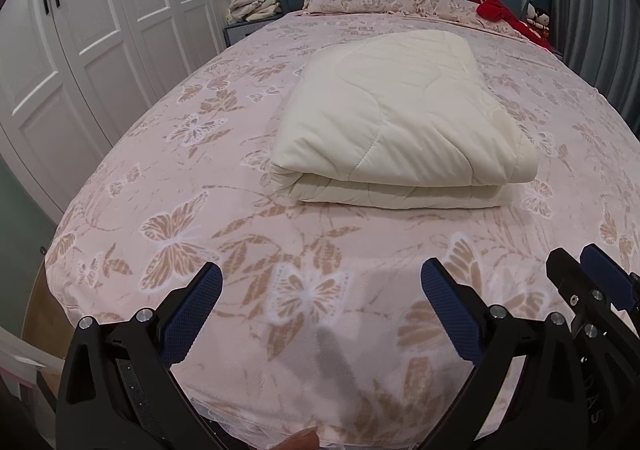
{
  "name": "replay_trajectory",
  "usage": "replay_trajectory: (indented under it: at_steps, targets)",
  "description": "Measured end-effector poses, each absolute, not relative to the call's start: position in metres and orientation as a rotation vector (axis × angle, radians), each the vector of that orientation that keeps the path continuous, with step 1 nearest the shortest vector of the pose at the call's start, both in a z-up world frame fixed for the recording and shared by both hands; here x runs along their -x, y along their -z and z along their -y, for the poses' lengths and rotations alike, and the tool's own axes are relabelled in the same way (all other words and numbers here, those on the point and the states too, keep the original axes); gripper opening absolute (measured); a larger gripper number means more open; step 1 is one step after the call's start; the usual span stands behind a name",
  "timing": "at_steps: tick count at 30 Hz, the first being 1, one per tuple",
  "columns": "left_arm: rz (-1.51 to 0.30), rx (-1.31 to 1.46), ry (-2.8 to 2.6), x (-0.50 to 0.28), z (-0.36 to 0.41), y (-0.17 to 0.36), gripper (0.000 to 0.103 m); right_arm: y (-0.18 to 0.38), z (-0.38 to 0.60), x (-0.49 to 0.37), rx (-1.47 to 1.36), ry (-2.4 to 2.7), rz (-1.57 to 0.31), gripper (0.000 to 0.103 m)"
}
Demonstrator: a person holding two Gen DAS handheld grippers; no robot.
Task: Fold large clothes
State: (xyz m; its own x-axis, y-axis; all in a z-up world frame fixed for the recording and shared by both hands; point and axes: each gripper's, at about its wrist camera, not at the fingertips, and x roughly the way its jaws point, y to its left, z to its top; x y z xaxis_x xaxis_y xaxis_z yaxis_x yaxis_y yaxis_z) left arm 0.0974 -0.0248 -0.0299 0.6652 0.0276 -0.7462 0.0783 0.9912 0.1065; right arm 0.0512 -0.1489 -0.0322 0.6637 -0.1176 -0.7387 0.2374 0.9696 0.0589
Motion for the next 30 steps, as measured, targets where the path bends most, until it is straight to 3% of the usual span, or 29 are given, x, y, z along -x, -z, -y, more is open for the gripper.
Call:
replay_trajectory:
  at_steps: [30]
  targets:
    - [-0.832, -0.137, 0.020, -0.0875, 0.0235, 0.0247, 0.097, 0.0285, 0.1496, -0.0411, -0.153, 0.203, -0.804, 0.035]
